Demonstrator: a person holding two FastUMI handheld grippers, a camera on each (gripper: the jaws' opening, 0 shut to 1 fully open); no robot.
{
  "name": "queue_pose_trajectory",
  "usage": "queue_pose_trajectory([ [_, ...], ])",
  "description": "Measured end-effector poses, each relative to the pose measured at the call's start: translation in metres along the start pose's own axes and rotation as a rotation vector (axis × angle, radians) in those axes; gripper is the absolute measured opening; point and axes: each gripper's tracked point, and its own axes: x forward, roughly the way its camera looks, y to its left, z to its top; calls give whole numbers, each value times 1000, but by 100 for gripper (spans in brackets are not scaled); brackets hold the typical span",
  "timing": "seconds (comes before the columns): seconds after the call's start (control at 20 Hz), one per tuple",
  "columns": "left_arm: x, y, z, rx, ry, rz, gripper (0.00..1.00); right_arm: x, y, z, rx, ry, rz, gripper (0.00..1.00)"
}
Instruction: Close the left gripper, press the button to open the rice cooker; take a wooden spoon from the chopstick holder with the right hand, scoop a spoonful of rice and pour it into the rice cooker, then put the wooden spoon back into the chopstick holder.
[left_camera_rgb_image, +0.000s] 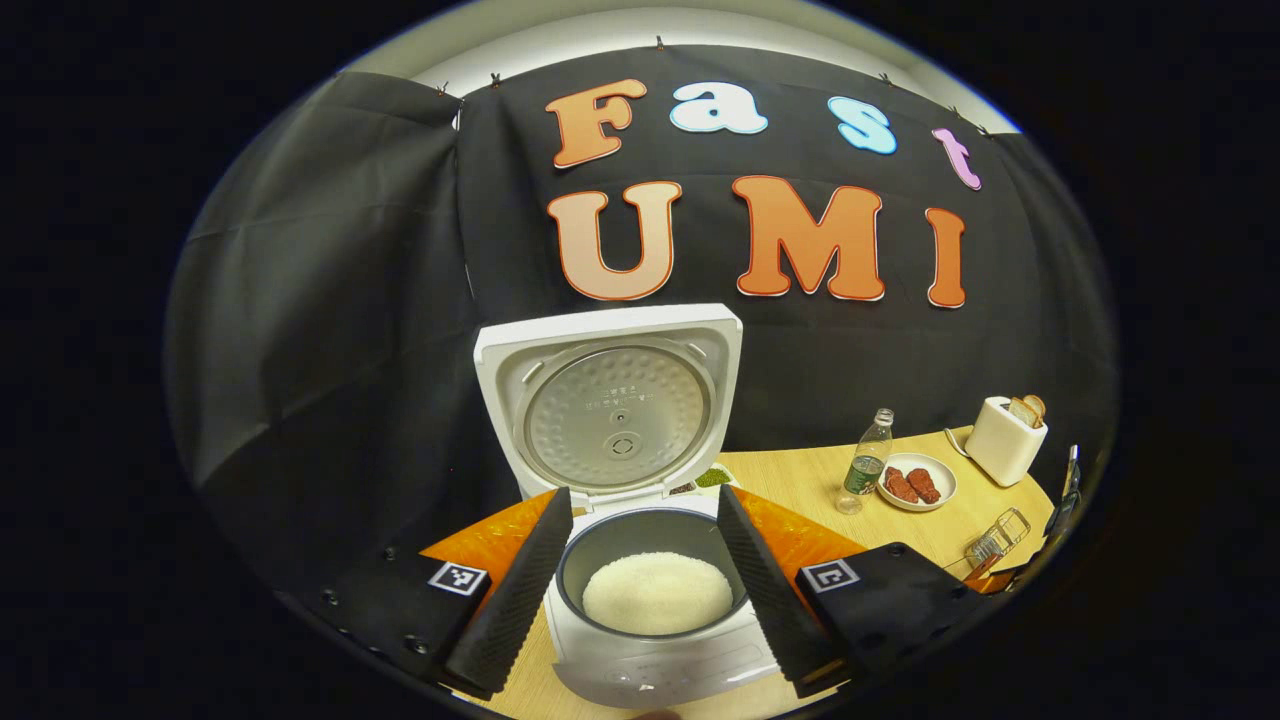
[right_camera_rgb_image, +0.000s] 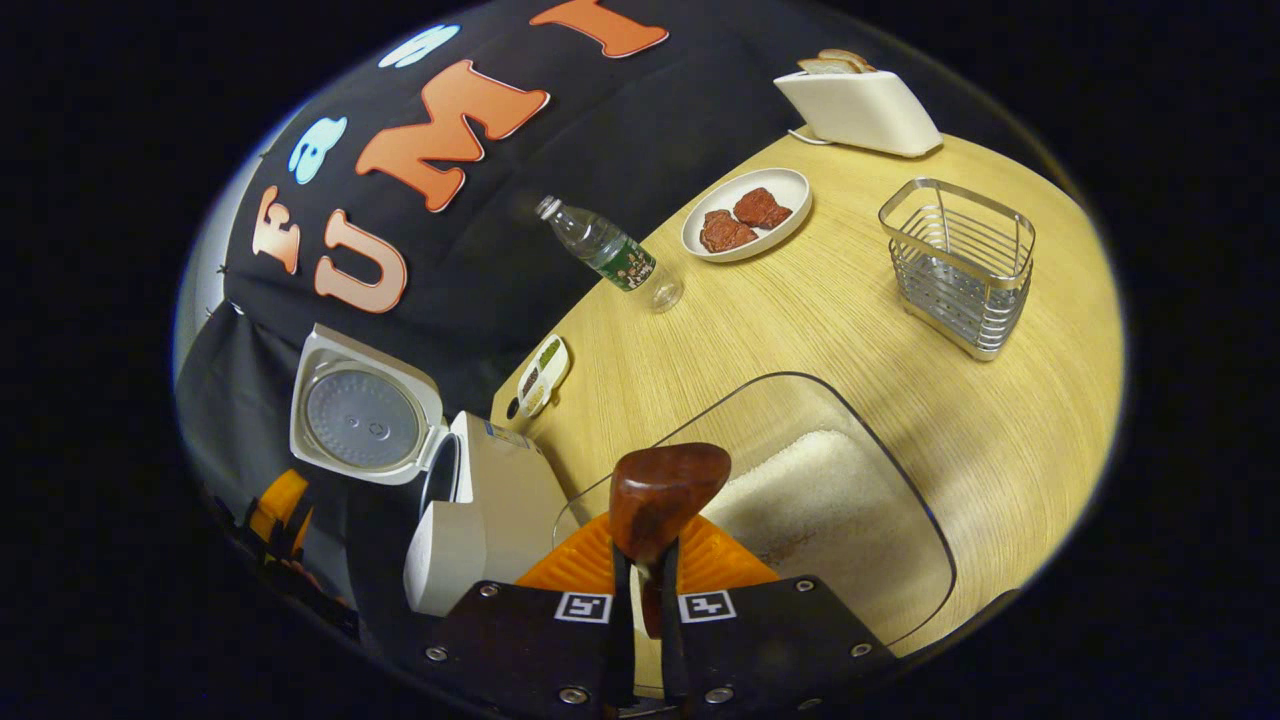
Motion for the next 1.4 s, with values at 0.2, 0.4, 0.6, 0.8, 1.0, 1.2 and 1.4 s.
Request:
queue_pose_trajectory([
  [0.2, -2, -9, 9, 15, -20, -6, 96, -7, -2, 18, 128, -9, 94, 10],
  [0.4, -4, -17, 20, 34, -46, -11, 98, -25, -9, 39, 192, -32, 147, 10],
  [0.6, -5, -25, 26, 18, -58, -14, 96, -44, -10, 69, 304, -74, 218, 10],
  [0.8, -7, -28, 27, -16, -60, -9, 98, -63, 3, 99, 420, -110, 314, 10],
  [1.0, -11, -21, 27, -41, -67, 15, 98, -75, 35, 122, 504, -115, 425, 10],
  [1.2, -17, -5, 26, -69, -73, 55, 96, -70, 81, 140, 606, -79, 543, 10],
  [1.4, -24, 20, 18, -104, -71, 108, 96, -56, 133, 139, 627, -9, 603, 10],
])
